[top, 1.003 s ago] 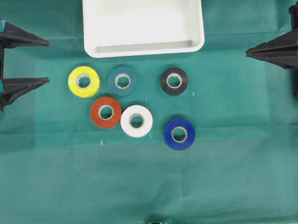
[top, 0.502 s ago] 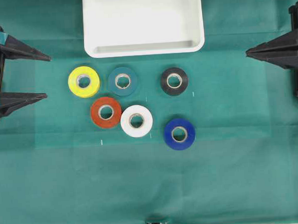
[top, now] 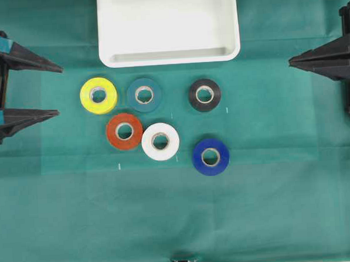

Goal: Pick up the tape from a random location and place it into the white case.
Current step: 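Move the open left gripper across the tapes toward the blue tape roll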

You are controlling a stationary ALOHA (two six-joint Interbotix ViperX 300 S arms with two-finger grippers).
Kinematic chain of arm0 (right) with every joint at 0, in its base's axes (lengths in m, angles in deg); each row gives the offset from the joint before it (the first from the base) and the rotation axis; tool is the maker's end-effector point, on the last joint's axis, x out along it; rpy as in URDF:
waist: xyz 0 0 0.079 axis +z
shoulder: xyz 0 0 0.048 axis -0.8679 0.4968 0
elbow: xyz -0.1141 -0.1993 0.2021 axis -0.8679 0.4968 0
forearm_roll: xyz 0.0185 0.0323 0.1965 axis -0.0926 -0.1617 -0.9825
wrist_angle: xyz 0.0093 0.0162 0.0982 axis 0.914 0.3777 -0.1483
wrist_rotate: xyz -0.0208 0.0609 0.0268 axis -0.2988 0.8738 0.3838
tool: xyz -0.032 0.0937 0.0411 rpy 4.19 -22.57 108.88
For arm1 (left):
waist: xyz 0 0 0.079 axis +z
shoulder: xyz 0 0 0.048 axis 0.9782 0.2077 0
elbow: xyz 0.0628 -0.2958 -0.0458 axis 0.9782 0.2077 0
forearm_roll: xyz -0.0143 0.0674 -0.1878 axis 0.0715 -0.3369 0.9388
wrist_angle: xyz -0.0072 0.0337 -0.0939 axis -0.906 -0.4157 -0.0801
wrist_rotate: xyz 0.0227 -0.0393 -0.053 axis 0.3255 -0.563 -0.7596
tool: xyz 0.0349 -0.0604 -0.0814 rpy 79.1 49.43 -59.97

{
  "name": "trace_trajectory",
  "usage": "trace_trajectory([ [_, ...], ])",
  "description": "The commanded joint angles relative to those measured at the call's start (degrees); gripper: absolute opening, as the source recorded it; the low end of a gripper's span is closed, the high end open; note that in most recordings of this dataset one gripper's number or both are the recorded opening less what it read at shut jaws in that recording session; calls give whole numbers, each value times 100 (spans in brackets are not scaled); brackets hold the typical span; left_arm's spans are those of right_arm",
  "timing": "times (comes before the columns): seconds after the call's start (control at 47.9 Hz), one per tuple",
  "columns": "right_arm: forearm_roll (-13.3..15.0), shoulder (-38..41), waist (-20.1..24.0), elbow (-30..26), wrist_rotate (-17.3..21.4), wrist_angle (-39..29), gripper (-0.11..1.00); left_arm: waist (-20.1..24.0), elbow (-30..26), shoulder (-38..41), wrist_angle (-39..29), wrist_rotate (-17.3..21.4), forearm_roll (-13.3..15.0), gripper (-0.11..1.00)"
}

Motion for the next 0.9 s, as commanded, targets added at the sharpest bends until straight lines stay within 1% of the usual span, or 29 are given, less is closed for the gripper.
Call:
trace_trajectory([
  [0.0,-9,44,9,-158,0,26,0,-9,-167,255,70,0,9,99],
  [0.188,-9,53,9,-158,-9,26,0,-9,-466,756,325,26,9,99],
  [0.313,-9,44,9,-158,-9,26,0,-9,-765,1239,448,53,9,99],
  [0.439,0,44,9,-158,-9,18,0,-9,-1151,1731,510,70,9,99],
  [0.627,-9,44,9,-158,-18,0,0,-9,-1740,2540,800,167,0,99],
  [0.878,0,35,9,-158,-18,0,0,-9,-2681,3480,809,211,0,99],
])
